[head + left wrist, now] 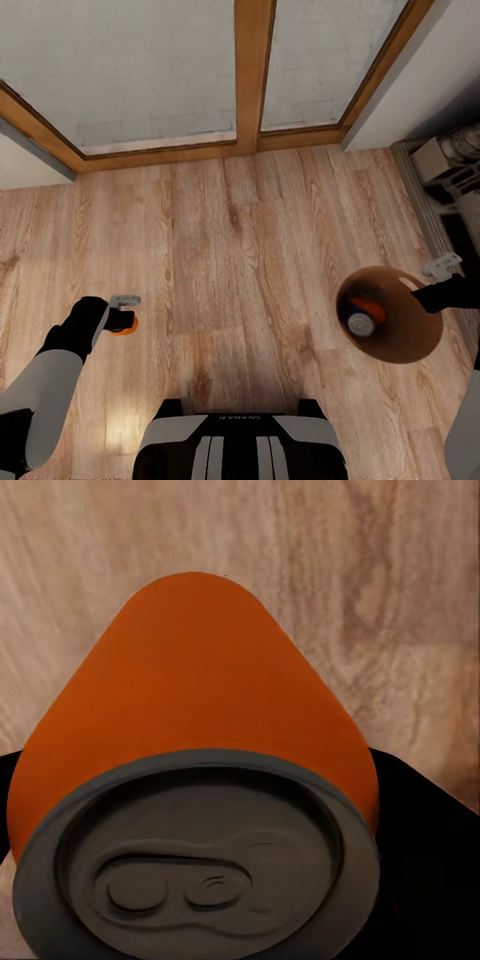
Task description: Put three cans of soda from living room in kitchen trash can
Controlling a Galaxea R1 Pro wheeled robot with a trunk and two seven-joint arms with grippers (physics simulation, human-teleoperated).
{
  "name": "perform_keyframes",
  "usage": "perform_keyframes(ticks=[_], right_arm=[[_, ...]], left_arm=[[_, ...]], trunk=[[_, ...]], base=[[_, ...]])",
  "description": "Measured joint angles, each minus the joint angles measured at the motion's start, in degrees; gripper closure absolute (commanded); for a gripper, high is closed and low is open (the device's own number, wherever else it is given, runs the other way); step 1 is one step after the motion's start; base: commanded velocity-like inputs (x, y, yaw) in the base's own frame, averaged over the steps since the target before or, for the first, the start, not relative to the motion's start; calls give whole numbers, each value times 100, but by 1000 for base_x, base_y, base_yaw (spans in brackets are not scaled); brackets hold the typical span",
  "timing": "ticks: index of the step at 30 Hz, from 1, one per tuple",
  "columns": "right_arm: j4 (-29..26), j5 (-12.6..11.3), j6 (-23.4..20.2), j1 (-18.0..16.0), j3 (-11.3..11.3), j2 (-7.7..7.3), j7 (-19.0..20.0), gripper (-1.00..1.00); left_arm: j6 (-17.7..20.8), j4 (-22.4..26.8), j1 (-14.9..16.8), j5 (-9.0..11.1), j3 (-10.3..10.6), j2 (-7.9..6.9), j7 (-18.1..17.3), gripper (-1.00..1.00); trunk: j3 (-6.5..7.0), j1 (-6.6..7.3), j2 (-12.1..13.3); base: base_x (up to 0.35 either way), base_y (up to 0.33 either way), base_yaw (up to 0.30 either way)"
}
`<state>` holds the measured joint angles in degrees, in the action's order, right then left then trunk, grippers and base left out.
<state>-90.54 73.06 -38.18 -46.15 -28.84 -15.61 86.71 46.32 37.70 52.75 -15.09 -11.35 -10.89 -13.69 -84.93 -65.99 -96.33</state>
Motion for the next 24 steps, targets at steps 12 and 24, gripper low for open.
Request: perform_keyframes(ticks=[12, 24], right_arm=[[11, -19, 288, 32, -263, -1, -3, 100], [103, -1068, 643, 925, -1091, 73, -395, 100]], left_arm=[[-528, -14, -149, 3, -4, -1, -392, 100], [-1488, -431, -227, -11, -7, 7, -397, 100]], trunk=[[215, 264, 481], [430, 527, 963]], base=[[0, 0, 0], [0, 0, 0]])
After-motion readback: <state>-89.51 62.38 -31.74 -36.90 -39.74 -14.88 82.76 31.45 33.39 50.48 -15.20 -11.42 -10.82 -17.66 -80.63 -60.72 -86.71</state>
